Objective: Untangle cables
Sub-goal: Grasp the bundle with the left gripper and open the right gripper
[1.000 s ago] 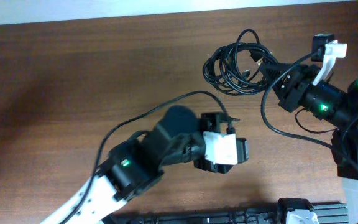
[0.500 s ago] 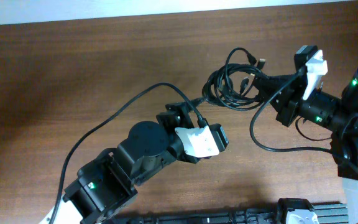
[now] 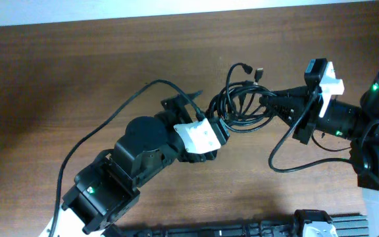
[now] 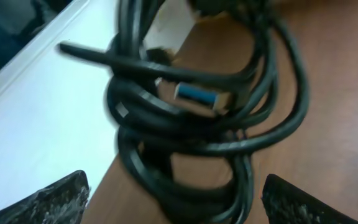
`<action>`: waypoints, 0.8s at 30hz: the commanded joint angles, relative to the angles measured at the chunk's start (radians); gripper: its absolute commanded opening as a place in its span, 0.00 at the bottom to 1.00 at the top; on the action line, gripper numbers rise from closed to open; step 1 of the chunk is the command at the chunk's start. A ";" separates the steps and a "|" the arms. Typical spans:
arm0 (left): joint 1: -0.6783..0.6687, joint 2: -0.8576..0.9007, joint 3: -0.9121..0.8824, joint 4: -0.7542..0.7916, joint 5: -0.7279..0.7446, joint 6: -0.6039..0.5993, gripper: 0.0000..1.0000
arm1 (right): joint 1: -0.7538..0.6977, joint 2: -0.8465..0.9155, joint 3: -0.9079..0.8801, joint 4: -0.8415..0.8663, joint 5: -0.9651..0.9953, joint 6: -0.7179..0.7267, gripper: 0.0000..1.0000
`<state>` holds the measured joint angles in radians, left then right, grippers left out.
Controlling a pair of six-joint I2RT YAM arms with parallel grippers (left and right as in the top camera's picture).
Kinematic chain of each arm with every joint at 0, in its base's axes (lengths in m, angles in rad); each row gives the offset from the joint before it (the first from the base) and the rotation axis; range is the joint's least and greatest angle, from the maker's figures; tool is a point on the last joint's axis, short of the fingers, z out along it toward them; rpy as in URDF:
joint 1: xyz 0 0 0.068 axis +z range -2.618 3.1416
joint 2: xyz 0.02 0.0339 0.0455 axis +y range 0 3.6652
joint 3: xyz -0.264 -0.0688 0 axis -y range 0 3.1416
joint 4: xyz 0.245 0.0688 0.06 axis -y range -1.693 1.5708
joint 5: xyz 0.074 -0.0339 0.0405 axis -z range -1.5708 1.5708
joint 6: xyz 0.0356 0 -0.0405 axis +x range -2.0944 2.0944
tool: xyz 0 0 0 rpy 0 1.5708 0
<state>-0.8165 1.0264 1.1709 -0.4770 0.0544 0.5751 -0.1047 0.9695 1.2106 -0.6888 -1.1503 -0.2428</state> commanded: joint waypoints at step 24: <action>0.003 0.032 0.008 0.072 0.113 -0.010 0.00 | -0.001 -0.008 0.029 -0.015 -0.154 -0.011 0.29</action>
<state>-0.8108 1.0454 1.1709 -0.4072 0.1513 0.5629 -0.1047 0.9695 1.2110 -0.7094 -1.2640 -0.2588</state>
